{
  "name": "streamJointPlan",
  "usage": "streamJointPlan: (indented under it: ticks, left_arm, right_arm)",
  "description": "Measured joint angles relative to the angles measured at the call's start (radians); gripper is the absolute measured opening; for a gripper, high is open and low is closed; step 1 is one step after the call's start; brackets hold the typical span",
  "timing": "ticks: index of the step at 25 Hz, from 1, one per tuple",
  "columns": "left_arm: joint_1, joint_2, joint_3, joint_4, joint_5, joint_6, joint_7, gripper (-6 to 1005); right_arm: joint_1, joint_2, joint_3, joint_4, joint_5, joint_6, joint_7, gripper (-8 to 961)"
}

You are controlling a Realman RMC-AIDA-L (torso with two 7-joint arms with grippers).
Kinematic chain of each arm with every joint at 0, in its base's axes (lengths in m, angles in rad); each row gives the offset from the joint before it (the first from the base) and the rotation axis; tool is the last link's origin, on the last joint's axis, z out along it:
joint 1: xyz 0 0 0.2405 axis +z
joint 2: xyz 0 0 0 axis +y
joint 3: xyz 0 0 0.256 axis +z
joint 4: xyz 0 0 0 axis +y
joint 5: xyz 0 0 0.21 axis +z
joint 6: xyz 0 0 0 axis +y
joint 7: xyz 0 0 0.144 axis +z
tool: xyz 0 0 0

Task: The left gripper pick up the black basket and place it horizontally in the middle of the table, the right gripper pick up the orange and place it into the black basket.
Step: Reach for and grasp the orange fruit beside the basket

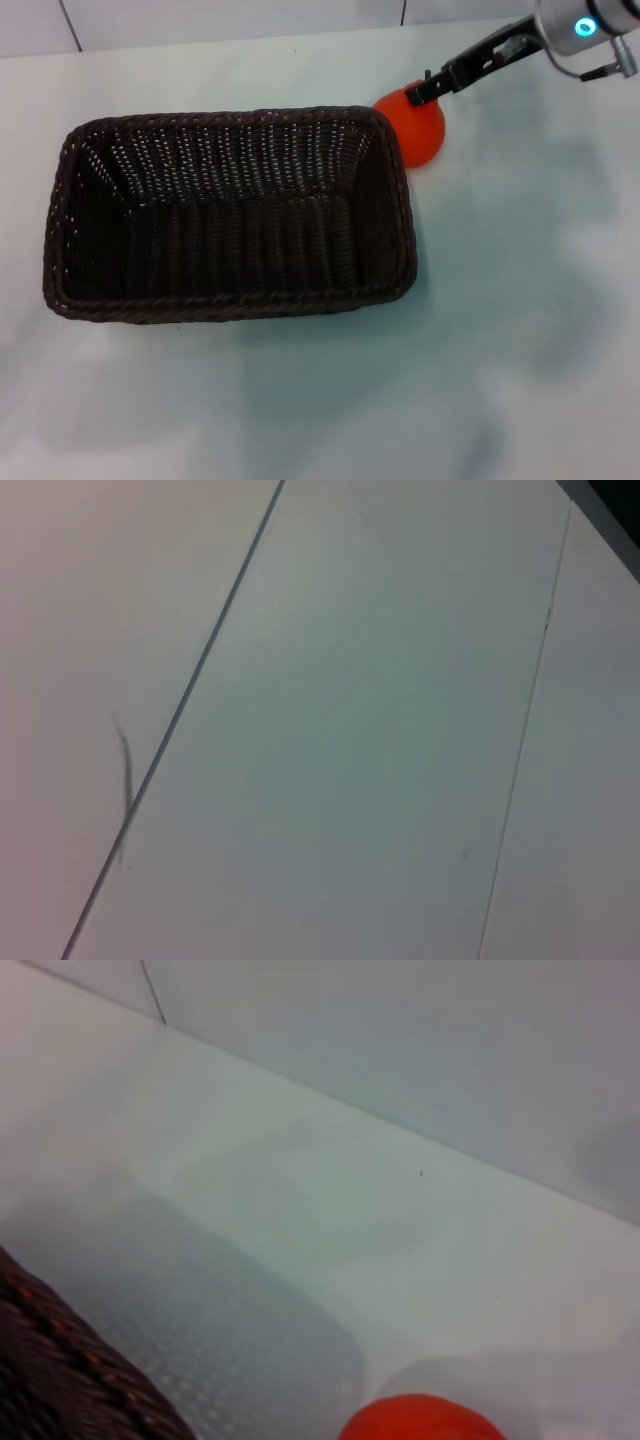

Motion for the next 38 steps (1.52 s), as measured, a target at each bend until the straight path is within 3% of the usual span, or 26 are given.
streamJointPlan:
  ticks: [11, 22, 27, 32, 38]
  left_arm:
    - [-0.005, 0.002, 0.0, -0.007, 0.0, 0.004, -0.014, 891]
    - [-0.016, 0.003, 0.0, -0.017, 0.0, -0.002, -0.014, 892]
    - [-0.021, 0.003, 0.0, -0.028, -0.001, -0.004, -0.014, 892]
    - [-0.023, 0.003, 0.0, -0.038, -0.008, 0.001, -0.011, 891]
    - [-0.022, 0.003, 0.0, -0.039, -0.009, 0.002, -0.013, 889]
  right_arm:
    - [0.02, 0.034, -0.028, 0.087, -0.027, 0.14, -0.023, 769]
    - [0.009, 0.057, -0.024, 0.088, -0.021, 0.166, -0.088, 314]
    - [0.01, 0.058, -0.022, 0.085, -0.019, 0.178, -0.09, 216]
    - [0.003, 0.056, -0.02, 0.082, 0.018, 0.207, -0.092, 183]
    - [-0.033, 0.037, 0.023, 0.084, 0.162, 0.203, -0.125, 149]
